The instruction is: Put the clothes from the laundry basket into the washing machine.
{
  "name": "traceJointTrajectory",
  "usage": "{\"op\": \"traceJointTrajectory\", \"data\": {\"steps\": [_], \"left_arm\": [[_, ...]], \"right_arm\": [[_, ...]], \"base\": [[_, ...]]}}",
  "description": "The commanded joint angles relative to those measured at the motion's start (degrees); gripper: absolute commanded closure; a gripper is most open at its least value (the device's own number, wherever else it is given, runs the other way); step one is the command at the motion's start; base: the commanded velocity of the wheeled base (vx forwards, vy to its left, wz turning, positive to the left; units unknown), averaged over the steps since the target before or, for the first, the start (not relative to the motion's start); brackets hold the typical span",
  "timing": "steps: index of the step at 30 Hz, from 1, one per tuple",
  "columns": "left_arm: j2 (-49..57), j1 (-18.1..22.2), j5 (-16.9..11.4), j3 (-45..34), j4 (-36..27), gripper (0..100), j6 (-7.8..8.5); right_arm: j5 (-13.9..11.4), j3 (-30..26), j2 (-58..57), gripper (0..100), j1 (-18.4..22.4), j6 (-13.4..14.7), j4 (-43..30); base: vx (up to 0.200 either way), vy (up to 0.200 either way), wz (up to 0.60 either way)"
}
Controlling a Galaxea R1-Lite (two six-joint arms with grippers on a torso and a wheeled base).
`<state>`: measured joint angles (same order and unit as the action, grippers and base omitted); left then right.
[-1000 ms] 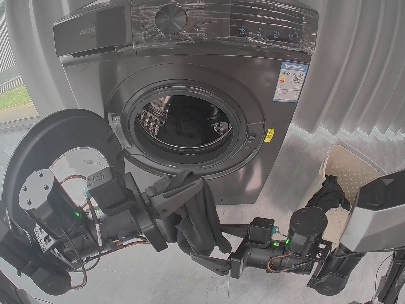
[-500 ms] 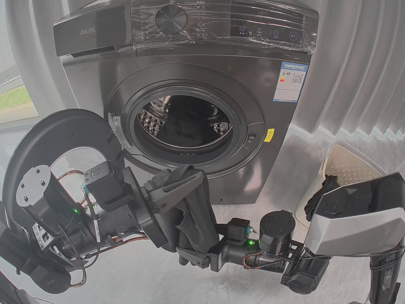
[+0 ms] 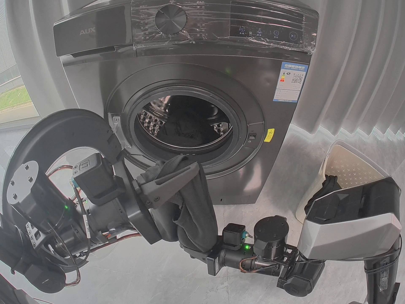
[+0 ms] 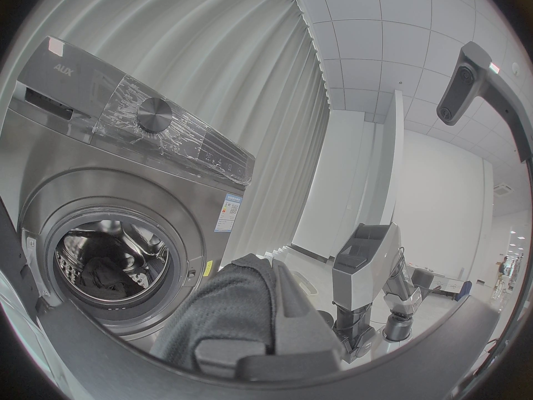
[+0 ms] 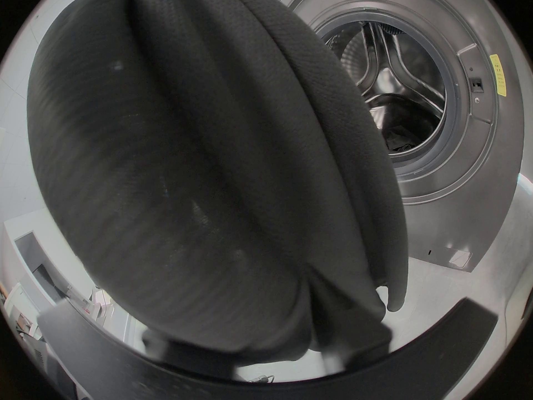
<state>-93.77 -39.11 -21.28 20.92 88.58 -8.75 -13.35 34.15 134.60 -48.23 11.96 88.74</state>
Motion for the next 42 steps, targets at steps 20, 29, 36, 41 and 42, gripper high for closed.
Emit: {"op": "traceJointTrajectory", "data": {"steps": [20,29,36,41,42], "left_arm": [[-6.8,5.2,3.8,0.0,-0.1,100,-0.04],[-7.2,5.1,3.8,-1.0,-0.1,100,-0.12],[-7.0,4.7,3.7,-1.5,-0.1,0,-0.04],[-6.7,4.0,3.4,-4.0,0.0,0,-0.04],[-6.7,3.9,3.3,-4.6,0.0,0,-0.04]], "right_arm": [[-0.8,-21.7,-27.5,100,-7.9,-0.7,-0.1],[-1.1,-20.4,-29.9,100,-4.6,-2.5,-0.1],[-1.1,-18.9,-30.6,100,-2.7,-2.5,-0.1],[-1.1,-14.5,-31.4,100,-1.2,-2.2,-0.1],[-1.0,-14.0,-31.5,100,-1.0,-2.2,-0.1]], "base": [[0.000,0.000,0.00],[0.000,0.000,0.00],[0.000,0.000,0.00],[0.000,0.000,0.00],[0.000,0.000,0.00]]}}
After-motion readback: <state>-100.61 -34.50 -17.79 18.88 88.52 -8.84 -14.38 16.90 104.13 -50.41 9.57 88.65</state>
